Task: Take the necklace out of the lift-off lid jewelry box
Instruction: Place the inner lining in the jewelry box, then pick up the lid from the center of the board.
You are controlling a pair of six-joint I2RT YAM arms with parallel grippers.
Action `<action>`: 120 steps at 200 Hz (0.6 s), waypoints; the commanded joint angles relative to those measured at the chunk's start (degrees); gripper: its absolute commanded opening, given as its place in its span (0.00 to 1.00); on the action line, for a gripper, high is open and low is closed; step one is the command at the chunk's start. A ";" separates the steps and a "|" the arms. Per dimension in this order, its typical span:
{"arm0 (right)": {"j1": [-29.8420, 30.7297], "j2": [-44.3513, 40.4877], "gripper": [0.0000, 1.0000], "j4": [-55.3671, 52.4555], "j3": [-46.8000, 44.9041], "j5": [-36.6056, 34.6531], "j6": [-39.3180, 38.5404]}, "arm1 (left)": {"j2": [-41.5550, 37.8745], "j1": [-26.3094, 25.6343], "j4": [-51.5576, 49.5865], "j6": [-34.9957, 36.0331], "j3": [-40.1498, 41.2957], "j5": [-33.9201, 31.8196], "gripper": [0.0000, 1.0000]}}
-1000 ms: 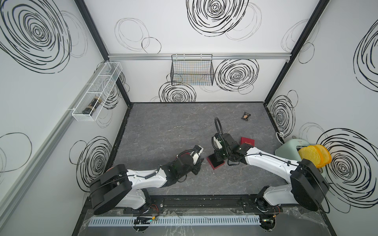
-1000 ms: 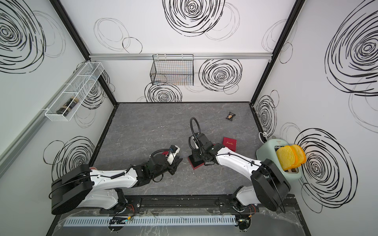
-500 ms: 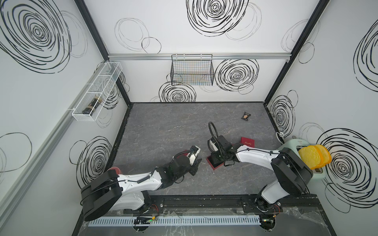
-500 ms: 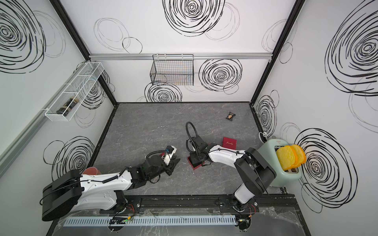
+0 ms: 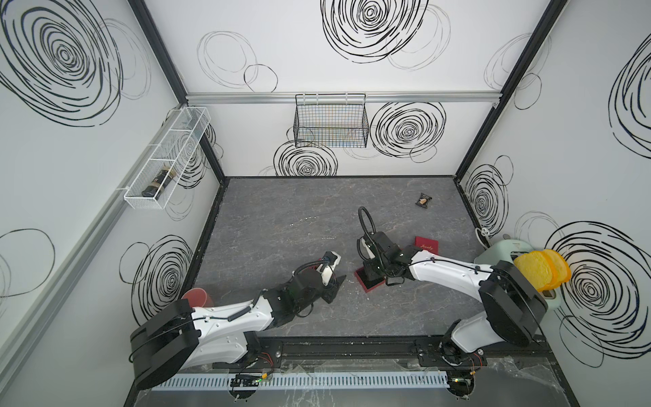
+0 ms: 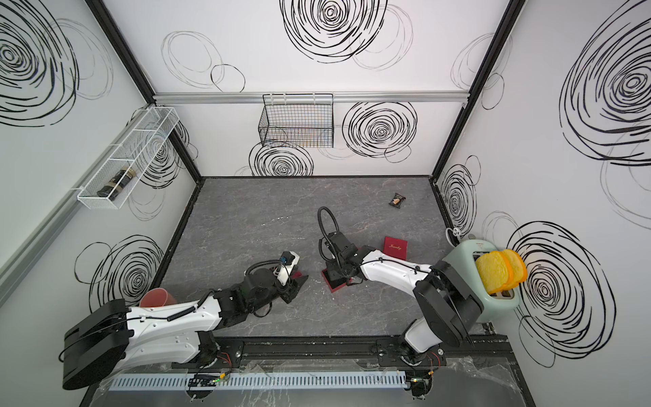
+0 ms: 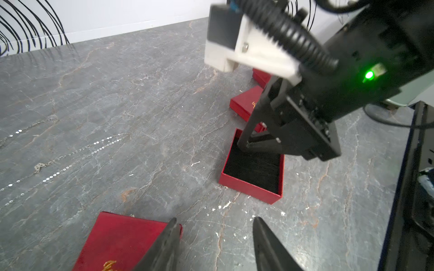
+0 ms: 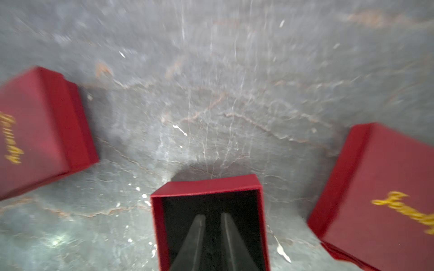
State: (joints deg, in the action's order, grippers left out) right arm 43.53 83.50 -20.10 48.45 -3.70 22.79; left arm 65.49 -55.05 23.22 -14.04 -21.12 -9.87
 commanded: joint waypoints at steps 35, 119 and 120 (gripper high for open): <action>-10.86 -6.29 0.63 -1.21 -2.43 -1.40 -0.80 | -1.82 0.12 0.79 0.49 1.15 1.27 0.77; -20.02 -5.09 0.97 2.65 -6.56 -5.57 -1.12 | -3.79 -0.06 -0.83 0.86 1.60 2.34 0.98; -20.04 -4.97 0.97 2.67 -6.50 -5.55 -1.14 | -3.79 -0.10 -0.82 0.86 1.61 2.37 0.98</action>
State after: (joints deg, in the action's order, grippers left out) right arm 24.27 76.60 -18.72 41.74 -7.94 21.82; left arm 62.61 -55.07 22.15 -13.72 -20.12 -8.19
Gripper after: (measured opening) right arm 0.974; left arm 0.990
